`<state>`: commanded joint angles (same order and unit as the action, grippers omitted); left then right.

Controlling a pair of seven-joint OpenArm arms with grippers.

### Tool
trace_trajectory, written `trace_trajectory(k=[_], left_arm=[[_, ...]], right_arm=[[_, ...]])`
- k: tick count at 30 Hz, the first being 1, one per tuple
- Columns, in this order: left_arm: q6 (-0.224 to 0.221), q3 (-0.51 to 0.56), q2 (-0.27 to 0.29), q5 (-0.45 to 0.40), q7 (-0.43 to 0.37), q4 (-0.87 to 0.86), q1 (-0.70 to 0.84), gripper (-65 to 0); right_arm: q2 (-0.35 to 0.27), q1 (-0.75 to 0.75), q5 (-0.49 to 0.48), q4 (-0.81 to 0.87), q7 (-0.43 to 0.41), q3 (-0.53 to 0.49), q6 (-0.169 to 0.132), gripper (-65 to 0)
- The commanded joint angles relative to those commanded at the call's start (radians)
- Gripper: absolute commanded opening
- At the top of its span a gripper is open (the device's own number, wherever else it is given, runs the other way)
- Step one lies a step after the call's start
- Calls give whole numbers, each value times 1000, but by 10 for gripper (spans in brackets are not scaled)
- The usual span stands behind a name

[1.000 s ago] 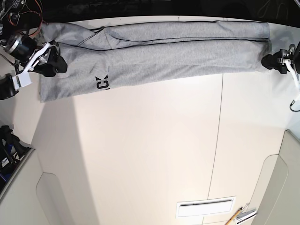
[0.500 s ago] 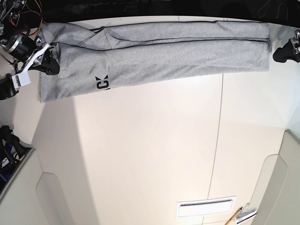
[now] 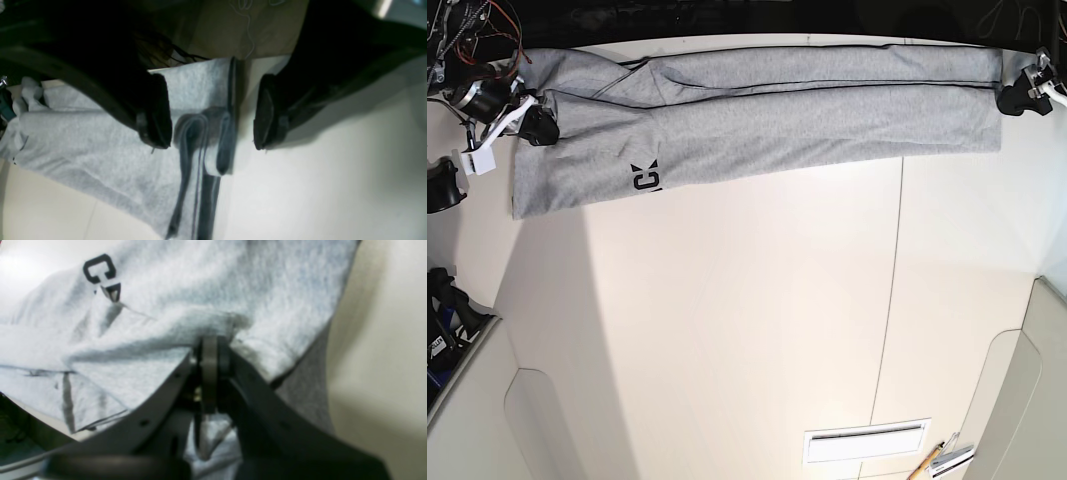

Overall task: Fold the T-shirt properly
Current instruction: 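Release and regrasp the folded strip ends, tucking the left gripper's end inward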

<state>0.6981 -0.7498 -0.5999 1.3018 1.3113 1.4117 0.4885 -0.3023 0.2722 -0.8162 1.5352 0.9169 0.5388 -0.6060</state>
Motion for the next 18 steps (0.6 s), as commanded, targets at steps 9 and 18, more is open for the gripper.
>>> trace_trajectory(k=[9,18], left_arm=[[0,99,2,16,11,0,-1,-228],[0,190,2,-43,-59,0,-4,-229]], right_arm=[[0,0,-22,0,0,0,0,-650],[0,0,-31,0,1,0,0,-650]])
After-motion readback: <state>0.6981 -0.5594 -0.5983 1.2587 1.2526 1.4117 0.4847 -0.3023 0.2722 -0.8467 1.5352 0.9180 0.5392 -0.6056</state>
